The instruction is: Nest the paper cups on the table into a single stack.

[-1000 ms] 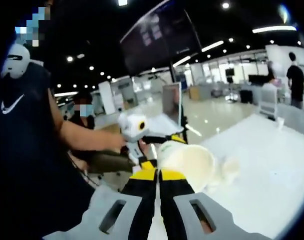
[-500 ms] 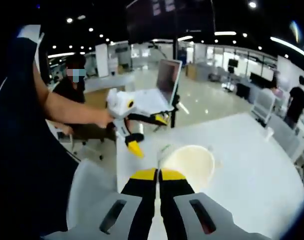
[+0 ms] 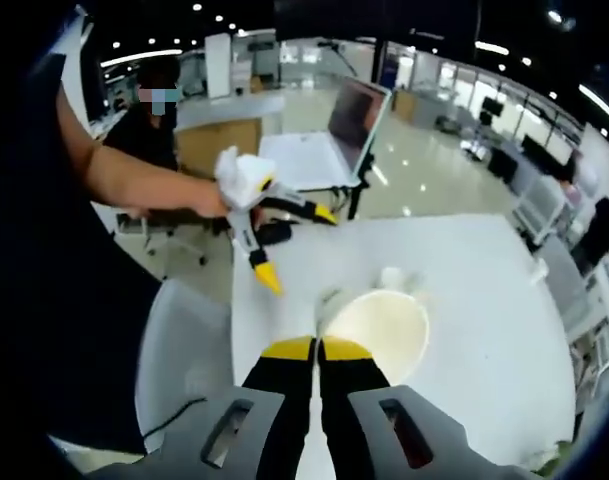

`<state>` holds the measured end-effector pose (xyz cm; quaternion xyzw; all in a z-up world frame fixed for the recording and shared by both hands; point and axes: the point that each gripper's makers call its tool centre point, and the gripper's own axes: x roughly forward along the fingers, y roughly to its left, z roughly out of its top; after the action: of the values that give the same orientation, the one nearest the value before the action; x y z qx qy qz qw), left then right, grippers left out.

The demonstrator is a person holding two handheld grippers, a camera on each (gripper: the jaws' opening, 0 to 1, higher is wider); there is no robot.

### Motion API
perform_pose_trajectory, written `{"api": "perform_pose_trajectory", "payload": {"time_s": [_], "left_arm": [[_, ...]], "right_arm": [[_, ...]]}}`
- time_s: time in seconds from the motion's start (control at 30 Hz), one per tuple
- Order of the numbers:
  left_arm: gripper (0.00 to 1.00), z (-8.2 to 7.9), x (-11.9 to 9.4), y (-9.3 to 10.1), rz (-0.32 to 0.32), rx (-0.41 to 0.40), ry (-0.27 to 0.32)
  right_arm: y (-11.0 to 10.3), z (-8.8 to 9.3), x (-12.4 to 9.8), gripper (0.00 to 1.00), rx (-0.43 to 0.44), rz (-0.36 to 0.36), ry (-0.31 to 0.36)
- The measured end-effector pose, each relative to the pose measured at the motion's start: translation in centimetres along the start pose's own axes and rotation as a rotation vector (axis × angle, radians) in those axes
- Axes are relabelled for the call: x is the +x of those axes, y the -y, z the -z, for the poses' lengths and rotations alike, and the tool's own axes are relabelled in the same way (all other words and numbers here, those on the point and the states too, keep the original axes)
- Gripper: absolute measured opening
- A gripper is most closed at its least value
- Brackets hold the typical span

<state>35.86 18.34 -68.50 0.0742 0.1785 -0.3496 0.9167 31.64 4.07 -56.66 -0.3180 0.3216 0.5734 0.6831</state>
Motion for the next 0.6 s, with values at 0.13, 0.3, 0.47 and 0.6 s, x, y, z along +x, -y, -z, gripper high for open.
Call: {"api": "perform_pose_trajectory", "payload": {"time_s": [0.13,0.3,0.47,0.6], "left_arm": [[0.98,-0.2,-0.2,-0.2,-0.002,-0.018,0.005],[0.98,0.4,-0.2,0.1,0.015,0.019,-0.022],[0.98,1.0,-0.2,0.1,0.012,0.013,-0.040],[0.98,1.3,-0.2,-0.1,0.012,0.017,-0.051]], "right_arm": [[-0.1,-0.1,0.3,0.00,-0.026,-0.009,-0.066],[-0.1,-0.4,0.2,0.00,-0.065,-0.019,-0.145],[-0.4,0.3,-0.1,0.00,-0.108,-0.021,-0.263],[-0.6,0.4,-0.1,0.00,-0.110,-0.027,-0.300]]}}
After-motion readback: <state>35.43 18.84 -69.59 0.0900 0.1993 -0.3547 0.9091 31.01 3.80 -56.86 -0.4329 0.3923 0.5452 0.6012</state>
